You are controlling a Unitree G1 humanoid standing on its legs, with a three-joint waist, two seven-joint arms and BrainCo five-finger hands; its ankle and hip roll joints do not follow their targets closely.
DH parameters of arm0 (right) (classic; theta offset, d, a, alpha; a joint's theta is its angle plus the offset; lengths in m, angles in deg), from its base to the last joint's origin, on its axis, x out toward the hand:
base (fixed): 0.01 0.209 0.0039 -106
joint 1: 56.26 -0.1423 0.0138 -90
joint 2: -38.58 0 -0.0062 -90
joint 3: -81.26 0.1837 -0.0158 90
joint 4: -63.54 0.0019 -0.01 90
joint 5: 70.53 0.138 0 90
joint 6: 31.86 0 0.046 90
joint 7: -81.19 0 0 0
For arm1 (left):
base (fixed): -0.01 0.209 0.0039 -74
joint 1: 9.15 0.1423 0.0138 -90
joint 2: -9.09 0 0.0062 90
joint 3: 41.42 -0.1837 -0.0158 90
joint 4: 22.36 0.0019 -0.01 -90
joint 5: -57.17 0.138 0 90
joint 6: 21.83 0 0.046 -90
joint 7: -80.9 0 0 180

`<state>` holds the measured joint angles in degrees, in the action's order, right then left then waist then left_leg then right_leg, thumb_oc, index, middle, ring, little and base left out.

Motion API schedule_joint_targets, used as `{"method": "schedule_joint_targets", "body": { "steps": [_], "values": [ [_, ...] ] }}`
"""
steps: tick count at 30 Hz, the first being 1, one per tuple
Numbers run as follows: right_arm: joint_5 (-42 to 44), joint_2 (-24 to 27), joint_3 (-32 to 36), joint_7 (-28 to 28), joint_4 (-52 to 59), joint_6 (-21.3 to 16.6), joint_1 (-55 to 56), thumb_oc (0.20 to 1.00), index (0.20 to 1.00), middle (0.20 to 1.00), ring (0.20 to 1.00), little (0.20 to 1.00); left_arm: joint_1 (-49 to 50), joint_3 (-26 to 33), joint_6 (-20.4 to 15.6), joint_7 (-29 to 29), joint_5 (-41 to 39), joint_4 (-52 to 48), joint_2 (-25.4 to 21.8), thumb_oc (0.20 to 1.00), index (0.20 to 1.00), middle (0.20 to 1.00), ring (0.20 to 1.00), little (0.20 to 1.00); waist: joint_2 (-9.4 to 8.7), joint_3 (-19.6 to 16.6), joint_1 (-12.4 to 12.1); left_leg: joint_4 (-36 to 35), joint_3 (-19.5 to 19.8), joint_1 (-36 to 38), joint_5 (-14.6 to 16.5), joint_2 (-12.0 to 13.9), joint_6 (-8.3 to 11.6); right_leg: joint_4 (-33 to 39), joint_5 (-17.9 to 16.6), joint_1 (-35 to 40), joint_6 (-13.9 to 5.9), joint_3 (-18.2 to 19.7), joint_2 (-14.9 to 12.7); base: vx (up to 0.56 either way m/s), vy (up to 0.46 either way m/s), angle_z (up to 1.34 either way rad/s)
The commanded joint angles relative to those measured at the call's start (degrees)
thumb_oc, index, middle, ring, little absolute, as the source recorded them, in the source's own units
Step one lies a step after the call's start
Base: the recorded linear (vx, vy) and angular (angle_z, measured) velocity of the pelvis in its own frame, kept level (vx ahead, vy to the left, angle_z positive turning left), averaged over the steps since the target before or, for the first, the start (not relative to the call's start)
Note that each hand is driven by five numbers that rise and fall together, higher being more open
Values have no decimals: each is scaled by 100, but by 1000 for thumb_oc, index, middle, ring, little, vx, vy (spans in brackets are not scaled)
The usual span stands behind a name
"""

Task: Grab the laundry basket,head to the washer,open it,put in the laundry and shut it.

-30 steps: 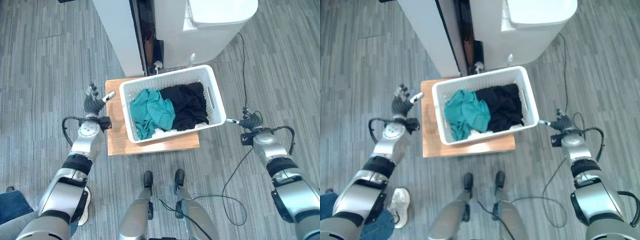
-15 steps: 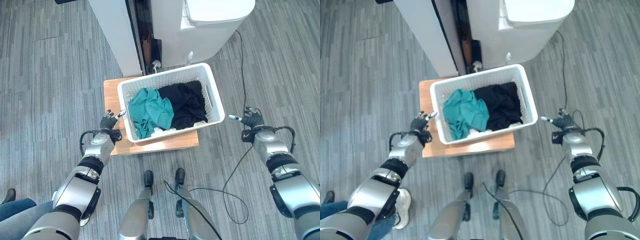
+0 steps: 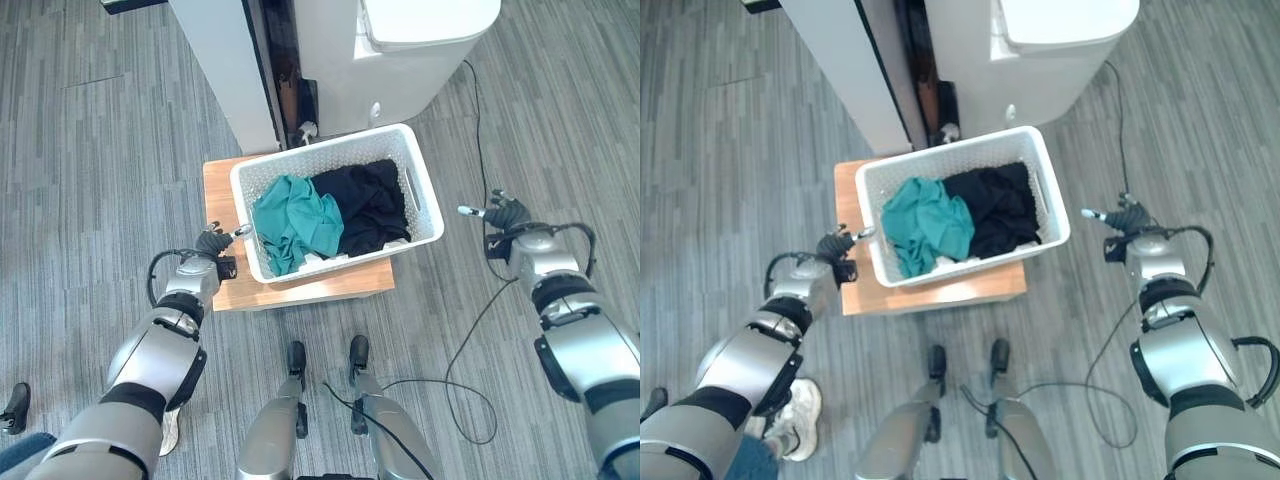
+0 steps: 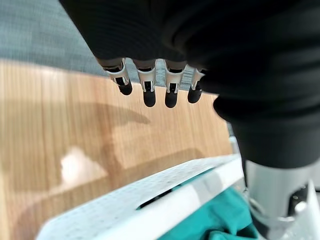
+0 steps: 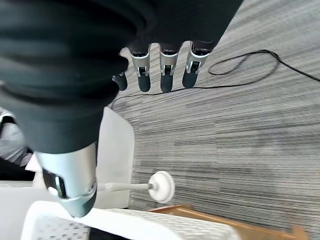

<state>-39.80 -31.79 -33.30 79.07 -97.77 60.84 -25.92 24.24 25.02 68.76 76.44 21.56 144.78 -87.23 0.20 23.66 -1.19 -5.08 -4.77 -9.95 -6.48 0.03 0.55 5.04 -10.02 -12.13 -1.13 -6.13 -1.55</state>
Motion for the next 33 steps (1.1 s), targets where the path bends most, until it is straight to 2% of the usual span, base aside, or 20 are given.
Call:
{"method": "schedule_joint_targets", "body": {
  "steps": [1,7,16,33],
  "values": [
    [-130,-120,-475,124,-423,-66,-608,1000,1000,1000,1000,1000,-715,-443,18,223,623,705,-97,1000,1000,1000,1000,1000,-36,-209,-5,65,187,-285,-78,194,225,-53,196,23,-502,194,-265,-7,1,-8],
    [-268,-473,-826,264,-703,84,-1079,1000,1000,1000,1000,1000,-1251,-648,108,275,1012,1039,-178,1000,1000,1000,1000,1000,-89,-165,17,8,250,-485,-176,207,232,-45,140,-174,-493,147,-245,-3,3,-5],
    [-357,-916,-975,305,-1027,183,-1351,1000,1000,1000,1000,1000,-1400,-801,158,255,1181,1080,-43,1000,1000,1000,1000,1000,-71,-81,-44,8,297,-660,-237,178,251,-43,103,-309,-487,113,-244,0,0,0],
    [-376,-930,-988,310,-1062,189,-1381,1000,1000,1000,1000,1000,-1434,-835,158,269,1205,1074,-43,1000,1000,1000,1000,1000,-74,-81,-50,8,306,-685,-246,178,255,-40,96,-329,-489,106,-245,0,0,0]
  ]
}}
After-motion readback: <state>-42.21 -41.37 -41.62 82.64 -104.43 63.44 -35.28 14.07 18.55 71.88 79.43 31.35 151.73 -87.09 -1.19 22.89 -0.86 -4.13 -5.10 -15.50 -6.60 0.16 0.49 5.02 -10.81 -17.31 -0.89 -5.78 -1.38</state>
